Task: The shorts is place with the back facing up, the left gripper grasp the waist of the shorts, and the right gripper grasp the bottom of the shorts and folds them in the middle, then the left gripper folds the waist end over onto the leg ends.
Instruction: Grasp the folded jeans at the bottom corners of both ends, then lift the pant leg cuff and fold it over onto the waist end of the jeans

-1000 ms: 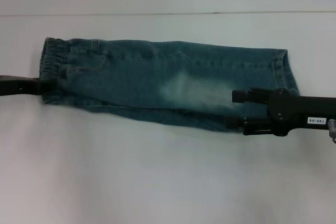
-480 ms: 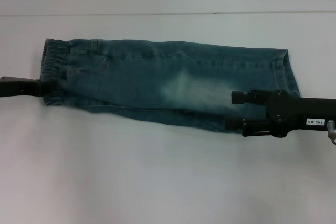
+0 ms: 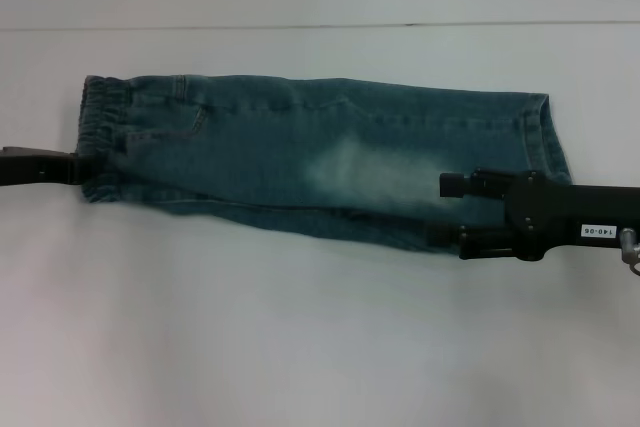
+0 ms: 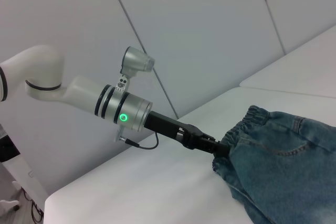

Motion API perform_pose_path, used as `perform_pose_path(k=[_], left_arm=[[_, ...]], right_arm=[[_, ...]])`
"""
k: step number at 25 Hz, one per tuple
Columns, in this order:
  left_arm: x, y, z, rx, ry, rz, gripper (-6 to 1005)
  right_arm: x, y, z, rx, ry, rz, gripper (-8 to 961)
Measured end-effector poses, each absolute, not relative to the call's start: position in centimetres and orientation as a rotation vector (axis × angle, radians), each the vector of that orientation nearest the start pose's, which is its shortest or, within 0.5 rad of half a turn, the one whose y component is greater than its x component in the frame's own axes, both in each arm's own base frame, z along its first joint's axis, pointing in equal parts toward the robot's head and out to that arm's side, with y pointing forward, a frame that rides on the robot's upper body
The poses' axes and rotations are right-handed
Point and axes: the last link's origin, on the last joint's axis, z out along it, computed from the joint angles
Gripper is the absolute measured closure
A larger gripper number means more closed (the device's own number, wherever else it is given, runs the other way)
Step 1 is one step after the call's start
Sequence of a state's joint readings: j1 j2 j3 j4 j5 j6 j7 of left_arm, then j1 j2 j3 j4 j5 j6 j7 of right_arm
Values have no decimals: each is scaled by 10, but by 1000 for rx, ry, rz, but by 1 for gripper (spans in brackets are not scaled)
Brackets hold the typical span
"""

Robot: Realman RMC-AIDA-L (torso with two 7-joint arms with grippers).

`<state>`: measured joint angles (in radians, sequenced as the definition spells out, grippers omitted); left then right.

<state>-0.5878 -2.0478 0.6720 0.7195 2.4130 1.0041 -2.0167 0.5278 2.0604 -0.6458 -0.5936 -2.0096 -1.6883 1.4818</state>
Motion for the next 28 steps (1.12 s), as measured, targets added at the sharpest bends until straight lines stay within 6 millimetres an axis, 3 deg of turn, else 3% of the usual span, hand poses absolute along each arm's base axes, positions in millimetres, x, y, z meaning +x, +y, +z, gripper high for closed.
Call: perform_pose_path(k=[12,20,23,24,25,28], left_arm=[[-330,388,36,-2150,-1219,-140,875],[-315,387,46,-2197,-1208,-223,893],[-300,387,59,-2249,-1188,-295,899],[-295,387,62,-2261,-1181,-312,899],[-288,387,66,-2288,-1172,-340,899],[-262,392,80,-2367,-1136,-403,900]], right_arm=[[260,314,0,-2776,833,846,23],[262,321,-9,-2723,844,827,80],[264,331,-11,-2592,870,882,102],[268,340,-13,-2451,911,949,151],[268,340,-13,-2451,911,949,200],[276,351,-22,-2221,960,1034,347]])
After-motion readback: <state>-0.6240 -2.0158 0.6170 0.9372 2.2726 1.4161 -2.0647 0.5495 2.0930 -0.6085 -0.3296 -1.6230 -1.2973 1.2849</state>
